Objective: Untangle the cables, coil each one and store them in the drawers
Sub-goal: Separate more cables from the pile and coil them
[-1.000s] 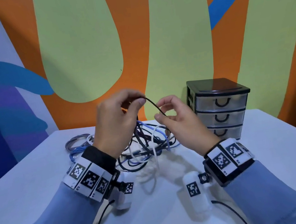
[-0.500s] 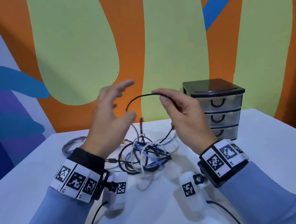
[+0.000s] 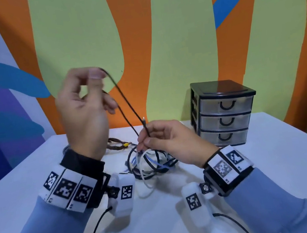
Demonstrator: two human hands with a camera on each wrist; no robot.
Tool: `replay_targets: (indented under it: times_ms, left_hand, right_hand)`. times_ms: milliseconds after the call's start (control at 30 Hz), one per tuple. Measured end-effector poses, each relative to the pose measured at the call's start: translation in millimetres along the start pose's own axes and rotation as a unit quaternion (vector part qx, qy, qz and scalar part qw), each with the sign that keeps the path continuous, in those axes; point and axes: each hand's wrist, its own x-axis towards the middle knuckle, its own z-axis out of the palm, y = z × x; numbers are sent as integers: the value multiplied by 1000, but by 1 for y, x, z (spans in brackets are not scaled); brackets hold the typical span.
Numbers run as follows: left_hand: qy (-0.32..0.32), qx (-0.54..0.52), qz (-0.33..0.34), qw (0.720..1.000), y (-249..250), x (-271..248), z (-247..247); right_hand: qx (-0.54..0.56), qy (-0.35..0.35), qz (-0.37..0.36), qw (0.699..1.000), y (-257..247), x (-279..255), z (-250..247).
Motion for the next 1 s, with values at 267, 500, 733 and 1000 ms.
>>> replay_targets:
  times_ms: [267,500,733,1000]
  left_hand:
    - [17,99,-220,970,-20,11,-13]
    - [-233,195,-32,952,-5,-3,1]
    - [-294,211,111,926,-13,-19,14]
    - [81,144,45,985,-14,2,-3]
  right_hand:
    - [-36,379,-126,916,-3,3,-18]
    - [-65,300,-153,939,-8,0,-17]
    - [-20,235,-107,966,-11,-2,-15]
    - [-173,112,14,978,2,-1,-17]
